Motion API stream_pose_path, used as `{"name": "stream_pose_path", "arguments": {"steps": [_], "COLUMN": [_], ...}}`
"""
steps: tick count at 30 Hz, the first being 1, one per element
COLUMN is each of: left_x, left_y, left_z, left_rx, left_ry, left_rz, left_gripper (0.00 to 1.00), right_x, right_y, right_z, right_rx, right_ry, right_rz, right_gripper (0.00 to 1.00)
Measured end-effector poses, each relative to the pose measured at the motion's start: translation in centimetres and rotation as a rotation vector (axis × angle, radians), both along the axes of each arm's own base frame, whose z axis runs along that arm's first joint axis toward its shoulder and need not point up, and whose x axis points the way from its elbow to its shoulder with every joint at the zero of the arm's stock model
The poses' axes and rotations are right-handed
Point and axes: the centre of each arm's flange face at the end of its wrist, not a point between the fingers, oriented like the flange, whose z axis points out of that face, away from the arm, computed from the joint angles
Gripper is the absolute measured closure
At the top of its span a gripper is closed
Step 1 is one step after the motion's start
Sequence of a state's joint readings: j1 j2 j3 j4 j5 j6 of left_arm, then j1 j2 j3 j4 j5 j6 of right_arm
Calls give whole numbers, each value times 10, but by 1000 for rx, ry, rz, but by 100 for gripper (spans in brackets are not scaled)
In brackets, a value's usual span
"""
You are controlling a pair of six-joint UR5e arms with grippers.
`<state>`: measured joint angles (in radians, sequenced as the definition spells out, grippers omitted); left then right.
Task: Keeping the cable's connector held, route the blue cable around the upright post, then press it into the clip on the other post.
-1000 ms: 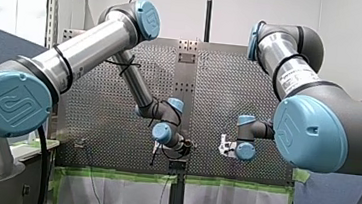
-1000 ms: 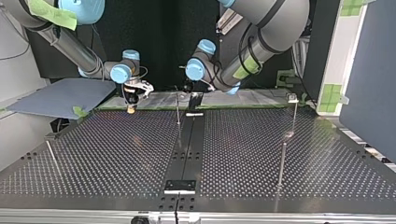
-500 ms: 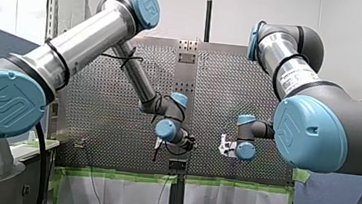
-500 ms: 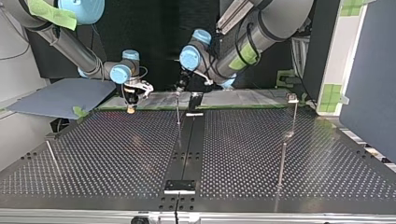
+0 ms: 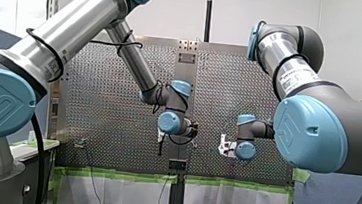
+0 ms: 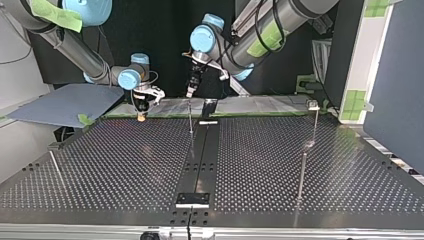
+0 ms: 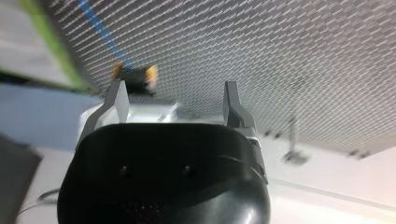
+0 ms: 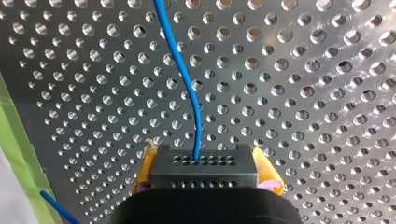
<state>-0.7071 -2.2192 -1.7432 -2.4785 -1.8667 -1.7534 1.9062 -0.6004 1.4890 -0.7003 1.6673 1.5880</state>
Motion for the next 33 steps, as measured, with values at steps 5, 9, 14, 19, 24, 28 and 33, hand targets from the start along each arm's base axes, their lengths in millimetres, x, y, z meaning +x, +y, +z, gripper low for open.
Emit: {"name": "stream_pose_path", "arguments": {"steps": [5, 9, 14, 19, 24, 28, 33], "left_x": [12, 12, -4, -20, -38, -51, -60], "left_y": [28, 50, 64, 75, 85, 93, 100], "left_z": [17, 26, 35, 46, 55, 61, 65], "left_rx": [-77, -110, -138, -167, -168, -166, -159], "left_ry": [-17, 5, 37, 36, 36, 34, 32], "left_rz": [59, 100, 127, 133, 130, 127, 126], "left_gripper": [0, 0, 0, 0, 0, 0, 0], "right_x": [1, 2, 1, 0, -1, -2, 0], "right_y": [0, 1, 0, 0, 0, 0, 1], "right_z": [0, 0, 0, 0, 0, -1, -2], "right_rx": [2, 4, 4, 7, 9, 15, 19], "right_ry": [-7, -11, -14, -13, -13, -11, -8], "right_rz": [9, 13, 12, 11, 11, 9, 12], "right_gripper": [100, 100, 100, 100, 100, 100, 100]}}
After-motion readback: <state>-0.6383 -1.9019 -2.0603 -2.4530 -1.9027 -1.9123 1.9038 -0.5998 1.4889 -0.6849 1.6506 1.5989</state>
